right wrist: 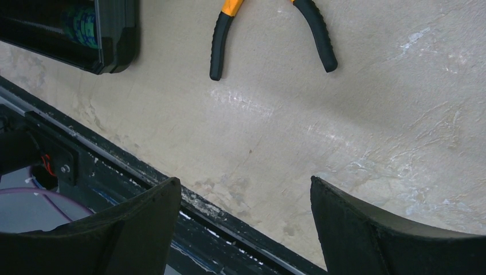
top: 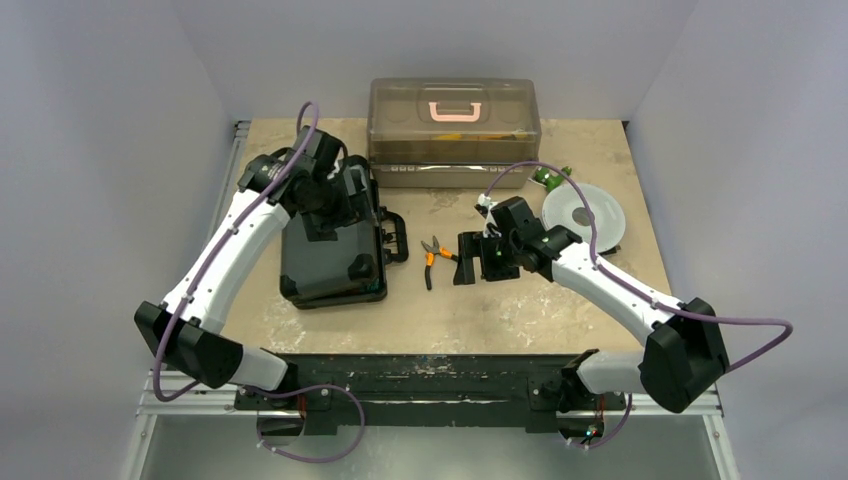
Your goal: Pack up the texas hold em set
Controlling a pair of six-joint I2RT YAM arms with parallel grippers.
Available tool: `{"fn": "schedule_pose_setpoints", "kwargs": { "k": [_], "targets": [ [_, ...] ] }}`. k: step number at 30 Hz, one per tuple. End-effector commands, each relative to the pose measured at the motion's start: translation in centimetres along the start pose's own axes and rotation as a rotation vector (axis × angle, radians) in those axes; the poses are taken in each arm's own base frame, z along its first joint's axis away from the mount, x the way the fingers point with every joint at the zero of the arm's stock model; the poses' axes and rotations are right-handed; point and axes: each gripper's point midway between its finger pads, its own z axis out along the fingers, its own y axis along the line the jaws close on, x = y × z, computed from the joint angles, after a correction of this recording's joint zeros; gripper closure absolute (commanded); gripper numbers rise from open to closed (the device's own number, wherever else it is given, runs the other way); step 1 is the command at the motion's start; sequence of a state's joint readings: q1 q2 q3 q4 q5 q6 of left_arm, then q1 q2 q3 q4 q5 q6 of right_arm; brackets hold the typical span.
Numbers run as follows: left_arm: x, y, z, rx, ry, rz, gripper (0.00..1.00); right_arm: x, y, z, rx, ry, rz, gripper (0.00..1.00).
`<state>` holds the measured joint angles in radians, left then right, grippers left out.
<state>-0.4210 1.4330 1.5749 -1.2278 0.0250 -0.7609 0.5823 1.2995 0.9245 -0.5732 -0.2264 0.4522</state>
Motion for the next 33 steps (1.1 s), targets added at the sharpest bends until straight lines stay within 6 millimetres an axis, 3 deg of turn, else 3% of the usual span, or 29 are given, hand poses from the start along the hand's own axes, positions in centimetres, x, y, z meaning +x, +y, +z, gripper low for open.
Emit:
{"fn": "schedule_pose_setpoints", "kwargs": {
  "k": [1, 7, 11, 15, 16, 19, 22, 29, 33],
  "targets": [
    [-0.8, -3.3, -2.4, 0.180, -0.047, -0.014, 0.15, -0.6, 0.2, -0.1, -0.010, -0.036, 0.000, 0.19],
    [-1.6, -3.5, -1.6, 0.212, -0.058, 0.024, 0.25, -1.8, 1.1, 0.5, -0.038, -0.044, 0.007, 0.19],
    [-2.6, -1.8, -1.6, 0.199, -0.061, -0.007, 0.27, -3.2, 2.5, 1.0, -0.085, -0.046, 0.000, 0.19],
    [-2.2, 0.5, -2.1, 0.186, -0.084, -0.051, 0.27, -4.9, 5.8, 1.6, -0.217, -0.040, -0.016, 0.15],
    [-1.3, 1.5, -3.0, 0.184, -0.100, -0.055, 0.27, -6.9, 8.2, 2.5, -0.291, -0.053, 0.008, 0.12],
    [-0.1, 2.5, -3.8, 0.171, -0.098, -0.068, 0.27, -8.1, 9.5, 4.4, -0.305, -0.034, 0.077, 0.15],
    [0.7, 2.6, -4.8, 0.191, -0.101, -0.073, 0.27, -7.8, 10.8, 6.9, -0.357, -0.012, 0.123, 0.28],
    [2.5, 2.3, -7.3, 0.258, -0.098, -0.069, 0.27, -6.3, 15.2, 10.1, -0.510, -0.004, 0.172, 0.36],
    [3.9, 2.9, -7.9, 0.255, -0.075, -0.060, 0.27, -4.6, 16.0, 12.3, -0.501, 0.037, 0.162, 0.39]
  ]
}}
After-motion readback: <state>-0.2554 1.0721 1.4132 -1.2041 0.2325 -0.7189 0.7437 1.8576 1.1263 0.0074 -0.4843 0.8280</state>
